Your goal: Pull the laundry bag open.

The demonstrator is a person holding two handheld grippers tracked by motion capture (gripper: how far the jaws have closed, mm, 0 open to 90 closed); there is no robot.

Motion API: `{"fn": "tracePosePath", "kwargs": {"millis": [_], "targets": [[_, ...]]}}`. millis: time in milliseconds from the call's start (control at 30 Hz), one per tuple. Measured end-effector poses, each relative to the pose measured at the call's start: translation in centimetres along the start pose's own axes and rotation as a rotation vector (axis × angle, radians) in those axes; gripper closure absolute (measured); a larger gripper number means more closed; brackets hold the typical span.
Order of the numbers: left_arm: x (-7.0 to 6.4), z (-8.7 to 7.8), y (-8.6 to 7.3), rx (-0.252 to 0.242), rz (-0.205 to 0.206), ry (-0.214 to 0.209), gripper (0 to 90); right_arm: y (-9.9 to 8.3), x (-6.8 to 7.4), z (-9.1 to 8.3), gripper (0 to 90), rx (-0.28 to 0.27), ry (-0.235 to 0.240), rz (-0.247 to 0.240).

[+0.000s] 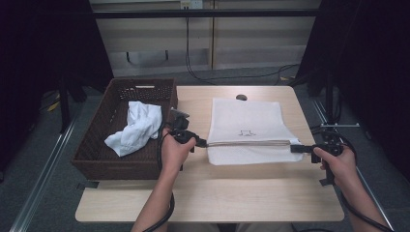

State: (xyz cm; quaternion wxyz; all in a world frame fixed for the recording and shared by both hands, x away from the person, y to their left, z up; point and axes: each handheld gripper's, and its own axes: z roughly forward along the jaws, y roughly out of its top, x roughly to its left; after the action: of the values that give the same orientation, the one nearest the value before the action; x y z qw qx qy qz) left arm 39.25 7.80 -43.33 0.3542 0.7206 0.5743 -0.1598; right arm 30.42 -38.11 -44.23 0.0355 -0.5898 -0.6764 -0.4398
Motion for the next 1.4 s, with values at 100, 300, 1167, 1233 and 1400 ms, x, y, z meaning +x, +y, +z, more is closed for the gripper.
{"fn": "tracePosePath", "kwargs": {"millis": [100, 300, 1167, 1233, 1400], "targets": [[-0.1, 0.1, -0.1, 0.000, 0.007, 0.016, 87.5, 0.0, -0.1, 0.0, 88.0, 0.001, -0.001, 0.001], [-0.2, 0.6, -0.2, 0.019, 0.007, 0.058, 87.4, -0.3, -0.2, 0.6, 87.8, 0.020, -0.012, -0.001], [-0.3, 0.4, -0.4, 0.034, 0.014, 0.142, 86.2, 0.1, 1.0, 1.1, 35.6, -0.004, -0.062, -0.071], [-0.1, 0.3, -0.3, 0.037, 0.014, 0.141, 86.5, 0.2, 1.0, 0.9, 33.3, -0.008, -0.058, -0.075], [0.0, 0.3, -0.4, 0.036, 0.010, 0.131, 85.8, 0.2, 1.1, 1.3, 31.5, 0.015, -0.070, -0.092]]}}
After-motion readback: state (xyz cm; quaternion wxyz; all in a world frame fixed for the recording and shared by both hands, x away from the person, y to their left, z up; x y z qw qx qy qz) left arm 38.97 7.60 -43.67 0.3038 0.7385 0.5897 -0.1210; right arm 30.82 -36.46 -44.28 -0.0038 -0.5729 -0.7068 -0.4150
